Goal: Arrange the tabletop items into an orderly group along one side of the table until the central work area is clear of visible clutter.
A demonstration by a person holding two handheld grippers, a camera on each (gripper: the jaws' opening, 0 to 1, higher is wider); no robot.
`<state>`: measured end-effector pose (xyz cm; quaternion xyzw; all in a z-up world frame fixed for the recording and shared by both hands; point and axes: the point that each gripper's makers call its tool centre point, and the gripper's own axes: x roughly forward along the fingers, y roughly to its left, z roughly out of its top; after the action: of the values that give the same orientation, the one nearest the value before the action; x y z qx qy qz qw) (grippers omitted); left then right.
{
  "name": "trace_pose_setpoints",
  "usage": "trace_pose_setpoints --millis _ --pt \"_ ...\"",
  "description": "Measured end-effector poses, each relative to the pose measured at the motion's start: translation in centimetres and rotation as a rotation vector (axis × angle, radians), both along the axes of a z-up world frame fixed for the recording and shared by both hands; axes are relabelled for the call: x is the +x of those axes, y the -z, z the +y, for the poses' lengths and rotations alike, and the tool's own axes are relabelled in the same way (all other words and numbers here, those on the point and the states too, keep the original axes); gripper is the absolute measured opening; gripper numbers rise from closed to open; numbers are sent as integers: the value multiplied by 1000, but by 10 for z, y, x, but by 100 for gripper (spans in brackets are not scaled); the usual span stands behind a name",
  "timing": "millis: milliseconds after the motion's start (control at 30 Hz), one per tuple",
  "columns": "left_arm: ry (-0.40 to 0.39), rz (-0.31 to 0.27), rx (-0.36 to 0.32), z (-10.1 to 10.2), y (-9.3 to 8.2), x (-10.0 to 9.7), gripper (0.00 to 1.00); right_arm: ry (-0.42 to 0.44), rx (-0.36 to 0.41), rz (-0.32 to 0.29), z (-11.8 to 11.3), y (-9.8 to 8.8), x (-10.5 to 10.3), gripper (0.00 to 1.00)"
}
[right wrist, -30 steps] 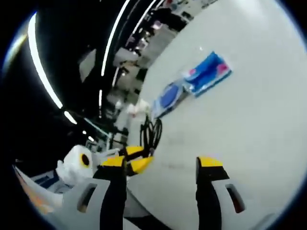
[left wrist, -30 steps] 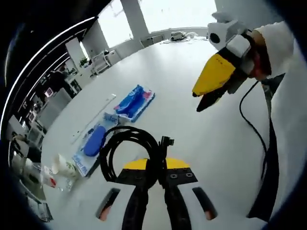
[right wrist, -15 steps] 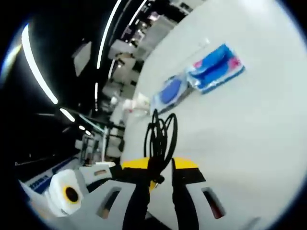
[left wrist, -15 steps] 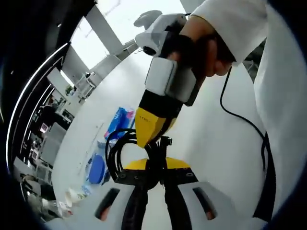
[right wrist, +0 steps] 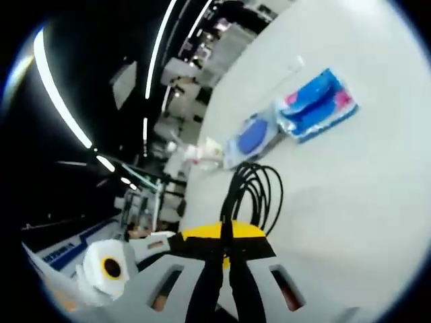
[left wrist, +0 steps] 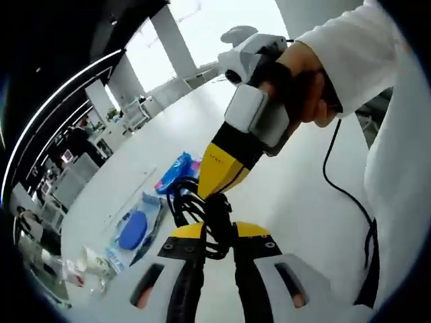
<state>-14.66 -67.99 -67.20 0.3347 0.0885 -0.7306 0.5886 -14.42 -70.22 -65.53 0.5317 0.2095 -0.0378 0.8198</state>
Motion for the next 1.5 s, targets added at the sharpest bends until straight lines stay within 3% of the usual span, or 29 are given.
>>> trace_pose_setpoints --millis 167,200,267,333,367,500,700,800,967,1100,1233,1367,1500 --pt "-151 120 -23 9 0 24 27 15 20 -65 -13 -9 7 0" --pt "-184 171 -52 11 -2 29 28 7 31 -74 -15 -10 9 0" --pt "-247 234 -58 19 -1 40 32 2 69 -138 -15 -17 15 0" --pt "-291 219 -55 28 2 54 33 41 119 -170 -23 -12 17 0" --pt "-305 212 -52 32 3 59 31 46 124 -147 -28 -1 14 0" --pt "-417 275 -85 53 1 83 36 28 79 -82 -40 29 9 0" --pt "-500 273 -83 78 4 107 38 19 79 -122 -48 31 6 0" --pt "-538 286 -88 84 4 115 38 85 112 -121 -59 39 0 0" --pt "-565 310 -111 83 1 118 39 131 119 -73 -62 54 -19 0" --pt "-584 372 -143 77 -1 115 41 149 100 -9 -64 69 -32 0" --pt "-583 370 -143 74 -1 113 41 192 91 50 -69 81 -39 0" --pt "-577 374 -141 74 -1 111 41 213 82 173 -69 101 -48 0" --pt "-591 383 -141 79 0 111 42 208 43 208 -69 107 -48 0"
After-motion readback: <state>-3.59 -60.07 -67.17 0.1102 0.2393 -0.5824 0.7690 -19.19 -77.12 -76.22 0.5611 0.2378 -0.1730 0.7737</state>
